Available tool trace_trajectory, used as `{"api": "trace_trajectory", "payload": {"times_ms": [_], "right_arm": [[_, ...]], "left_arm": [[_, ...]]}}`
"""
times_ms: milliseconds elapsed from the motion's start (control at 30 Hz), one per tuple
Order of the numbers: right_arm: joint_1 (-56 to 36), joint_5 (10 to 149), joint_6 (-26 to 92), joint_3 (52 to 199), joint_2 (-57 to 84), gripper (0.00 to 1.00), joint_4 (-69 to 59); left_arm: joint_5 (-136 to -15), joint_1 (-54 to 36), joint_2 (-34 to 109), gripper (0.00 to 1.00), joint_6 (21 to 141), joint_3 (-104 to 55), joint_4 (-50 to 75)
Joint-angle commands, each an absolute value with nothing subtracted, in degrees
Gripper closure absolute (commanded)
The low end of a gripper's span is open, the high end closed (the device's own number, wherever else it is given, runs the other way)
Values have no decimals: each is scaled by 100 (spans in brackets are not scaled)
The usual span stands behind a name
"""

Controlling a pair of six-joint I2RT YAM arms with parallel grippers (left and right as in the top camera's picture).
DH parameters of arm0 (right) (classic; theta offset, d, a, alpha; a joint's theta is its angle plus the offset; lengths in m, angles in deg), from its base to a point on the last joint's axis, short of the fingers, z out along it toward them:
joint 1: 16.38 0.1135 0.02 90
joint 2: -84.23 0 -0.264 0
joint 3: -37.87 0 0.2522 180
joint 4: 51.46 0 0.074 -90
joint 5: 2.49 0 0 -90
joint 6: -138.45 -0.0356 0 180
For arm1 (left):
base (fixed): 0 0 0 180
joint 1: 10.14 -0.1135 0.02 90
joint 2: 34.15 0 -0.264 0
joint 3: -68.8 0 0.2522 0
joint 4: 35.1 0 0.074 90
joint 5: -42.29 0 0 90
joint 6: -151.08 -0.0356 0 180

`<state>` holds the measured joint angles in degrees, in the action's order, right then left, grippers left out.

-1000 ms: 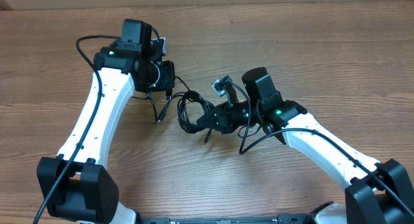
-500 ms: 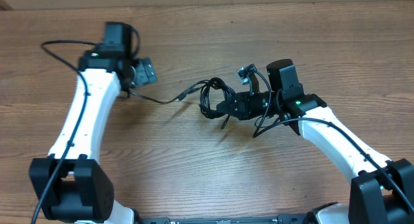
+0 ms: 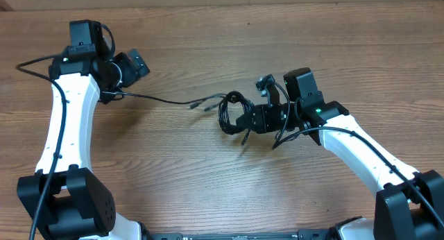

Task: Untangle cables

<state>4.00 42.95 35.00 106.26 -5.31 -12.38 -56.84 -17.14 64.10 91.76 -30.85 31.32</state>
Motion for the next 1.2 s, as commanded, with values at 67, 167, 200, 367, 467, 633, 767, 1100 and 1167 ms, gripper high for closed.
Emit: {"api": "trace_trajectory", "payload": {"times_ms": [67,167,200,367,467,633,767,1100,1167], "right_arm": [[379,3764,3943,10602,-483,96,-958],[339,4343,4103,10604,-483,96,-840],[291,4684,4103,10604,-483,96,-726],[-21,6007,4112,10604,-483,96,-110],[-257,6476,4109,10604,-483,96,58],[-581,6984,4107,10604,-483,96,58],[-655,6494,4206,10604,-483,96,8],[-638,3187,5948,10613,-472,96,28],[-638,2575,5948,10613,-472,96,23]], "left_arm": [[-5269,-1649,6308,0,9958,-3218,2840],[-4829,-1550,6323,0,9563,-3216,2818],[-4615,-1535,6323,0,9615,-3216,2879],[-3760,-1561,6323,1,10741,-3216,3128],[-3763,-1585,6323,0,11281,-3216,2962],[-3767,-1583,6323,0,11385,-3216,2649],[-4106,-1561,6325,0,11178,-3216,2693],[-7360,-1445,6325,0,9495,-3216,2813],[-7885,-1358,6325,0,9160,-3216,2818]]}}
